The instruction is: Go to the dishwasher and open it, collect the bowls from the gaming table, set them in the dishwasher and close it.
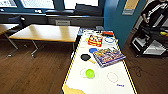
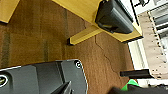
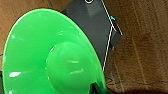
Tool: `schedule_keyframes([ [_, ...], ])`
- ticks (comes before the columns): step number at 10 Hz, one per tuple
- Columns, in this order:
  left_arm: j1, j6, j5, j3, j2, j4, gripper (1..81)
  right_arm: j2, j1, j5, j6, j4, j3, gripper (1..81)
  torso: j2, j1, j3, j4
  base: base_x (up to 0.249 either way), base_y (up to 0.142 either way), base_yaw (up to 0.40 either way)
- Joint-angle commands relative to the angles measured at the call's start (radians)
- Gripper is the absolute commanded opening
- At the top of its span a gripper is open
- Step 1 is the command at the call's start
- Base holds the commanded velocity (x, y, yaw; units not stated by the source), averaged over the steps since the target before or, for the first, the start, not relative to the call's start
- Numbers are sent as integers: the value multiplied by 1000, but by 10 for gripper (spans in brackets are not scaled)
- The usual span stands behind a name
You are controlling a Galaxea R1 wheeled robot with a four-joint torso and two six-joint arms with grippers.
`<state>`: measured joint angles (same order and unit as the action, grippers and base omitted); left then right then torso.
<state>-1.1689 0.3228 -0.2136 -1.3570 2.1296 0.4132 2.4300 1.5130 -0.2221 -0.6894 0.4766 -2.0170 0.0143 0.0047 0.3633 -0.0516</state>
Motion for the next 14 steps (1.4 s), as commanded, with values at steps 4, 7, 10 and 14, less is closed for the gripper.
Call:
schedule_keyframes([
  [4,416,15,284,110,-111,-289,811,88,-33,78,28,70,-67,10,0,0,0,0,0,0,0],
  [7,588,30,416,98,-74,-344,811,131,-45,95,28,71,-103,10,0,0,0,0,0,0,0],
  [10,714,67,530,105,-39,-344,811,152,-53,113,27,70,-147,10,0,0,0,0,0,0,0],
  [14,780,76,586,35,109,-340,811,79,-27,115,27,66,-175,10,0,0,0,0,0,0,0],
])
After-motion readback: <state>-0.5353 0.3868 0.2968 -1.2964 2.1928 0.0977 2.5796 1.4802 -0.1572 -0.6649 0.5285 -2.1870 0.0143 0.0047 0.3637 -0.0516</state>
